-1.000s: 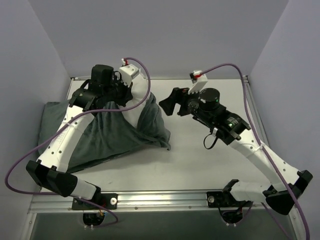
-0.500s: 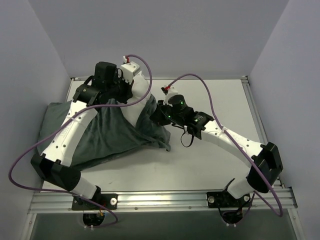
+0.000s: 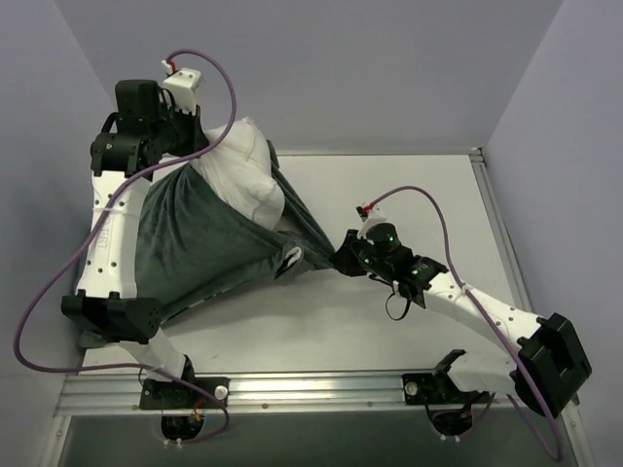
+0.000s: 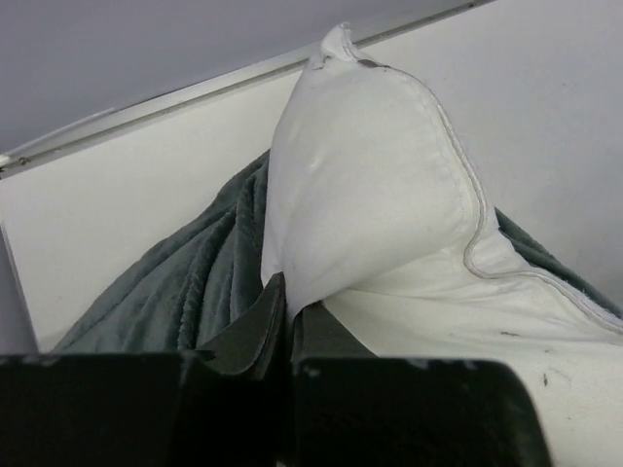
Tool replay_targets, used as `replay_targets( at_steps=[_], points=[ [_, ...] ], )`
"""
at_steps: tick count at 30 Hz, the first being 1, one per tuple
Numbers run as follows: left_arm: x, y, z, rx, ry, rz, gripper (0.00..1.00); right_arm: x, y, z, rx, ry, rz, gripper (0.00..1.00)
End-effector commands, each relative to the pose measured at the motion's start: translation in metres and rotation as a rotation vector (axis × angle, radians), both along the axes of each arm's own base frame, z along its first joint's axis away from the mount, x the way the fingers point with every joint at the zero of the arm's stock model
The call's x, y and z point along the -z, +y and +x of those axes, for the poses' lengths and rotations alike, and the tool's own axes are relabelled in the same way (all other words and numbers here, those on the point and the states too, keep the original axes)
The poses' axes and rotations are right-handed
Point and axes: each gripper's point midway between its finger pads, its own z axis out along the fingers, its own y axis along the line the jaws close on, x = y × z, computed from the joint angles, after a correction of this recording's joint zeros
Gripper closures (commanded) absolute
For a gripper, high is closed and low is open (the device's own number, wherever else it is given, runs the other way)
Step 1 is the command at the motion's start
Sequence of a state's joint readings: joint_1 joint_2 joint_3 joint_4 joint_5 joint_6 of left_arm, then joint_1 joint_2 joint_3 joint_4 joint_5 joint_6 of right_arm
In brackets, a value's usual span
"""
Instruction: Remove the pillowcase from the pillow
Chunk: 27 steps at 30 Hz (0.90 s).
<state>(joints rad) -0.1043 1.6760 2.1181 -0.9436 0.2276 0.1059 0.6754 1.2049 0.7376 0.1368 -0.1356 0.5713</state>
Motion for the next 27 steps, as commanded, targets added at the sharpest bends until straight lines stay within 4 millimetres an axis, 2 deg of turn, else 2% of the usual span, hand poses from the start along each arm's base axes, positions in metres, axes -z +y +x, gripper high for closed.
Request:
replay_targets(
  at_steps=[1,3,4,6,7,9,10,11,12,13,14,15,16,17,18,19,20,21,23,24,26,27],
  points=[
    [-0.089,0.043,0.014,-0.159,-0.305,0.034,0.98,0.056,-0.044,-0.034,0.02,0.163,-0.176,1.0],
    [-0.092,0.033,0.009,-0.114,-0.307,-0.002,0.98,0.064,-0.045,-0.033,0.023,0.169,-0.177,1.0],
    [-0.099,0.021,0.001,-0.067,-0.312,-0.06,0.98,0.071,-0.044,-0.033,0.02,0.185,-0.181,1.0],
    [-0.106,0.006,-0.01,-0.005,-0.305,-0.128,0.98,0.07,-0.035,-0.022,0.016,0.161,-0.152,1.0],
    [-0.116,-0.004,-0.022,0.024,-0.307,-0.194,0.98,0.076,-0.028,-0.018,0.005,0.177,-0.151,1.0],
    [-0.14,-0.026,-0.049,0.141,-0.349,-0.259,0.98,0.073,-0.015,-0.007,-0.009,0.164,-0.123,1.0],
    [-0.144,-0.04,-0.059,0.191,-0.364,-0.259,0.98,0.068,-0.004,0.002,-0.027,0.162,-0.112,1.0],
    [-0.145,-0.045,-0.063,0.188,-0.381,-0.235,0.98,0.065,-0.002,0.005,-0.037,0.171,-0.126,0.92],
    [-0.134,-0.05,-0.067,0.208,-0.384,-0.163,0.98,0.056,-0.002,0.011,-0.047,0.147,-0.151,0.58],
    [-0.121,-0.07,-0.072,0.247,-0.361,-0.136,0.98,0.019,0.004,0.03,-0.036,0.074,-0.137,0.44],
    [-0.108,-0.073,-0.071,0.244,-0.337,-0.107,0.98,0.009,-0.011,0.033,0.007,0.067,-0.202,0.34],
    [-0.078,-0.075,-0.068,0.243,-0.269,-0.091,0.98,-0.023,-0.023,0.043,0.04,-0.009,-0.208,0.19],
    [-0.064,-0.078,-0.067,0.247,-0.238,-0.094,0.98,-0.045,-0.032,0.05,0.075,-0.05,-0.218,0.14],
    [-0.052,-0.081,-0.067,0.254,-0.21,-0.099,0.98,-0.083,-0.04,0.059,0.11,-0.11,-0.199,0.11],
    [-0.046,-0.083,-0.068,0.261,-0.202,-0.105,0.98,-0.11,-0.061,0.069,0.19,-0.17,-0.197,0.04],
    [-0.029,-0.086,-0.067,0.267,-0.168,-0.099,0.98,-0.127,-0.067,0.072,0.205,-0.206,-0.194,0.04],
    [-0.026,-0.091,-0.069,0.276,-0.161,-0.102,0.98,-0.152,-0.069,0.075,0.213,-0.254,-0.168,0.02],
    [-0.026,-0.093,-0.07,0.282,-0.16,-0.108,0.98,-0.161,-0.067,0.076,0.202,-0.272,-0.161,0.02],
    [-0.03,-0.099,-0.072,0.302,-0.166,-0.115,0.98,-0.18,-0.051,0.077,0.146,-0.3,-0.11,0.0],
    [-0.029,-0.1,-0.073,0.308,-0.158,-0.117,0.98,-0.175,-0.034,0.077,0.088,-0.276,-0.085,0.0],
    [-0.034,-0.107,-0.077,0.329,-0.161,-0.123,0.98,-0.179,-0.001,0.073,0.015,-0.279,-0.016,0.0],
    [-0.034,-0.108,-0.077,0.329,-0.158,-0.126,0.98,-0.17,0.018,0.071,-0.029,-0.253,0.011,0.0]
  ],
)
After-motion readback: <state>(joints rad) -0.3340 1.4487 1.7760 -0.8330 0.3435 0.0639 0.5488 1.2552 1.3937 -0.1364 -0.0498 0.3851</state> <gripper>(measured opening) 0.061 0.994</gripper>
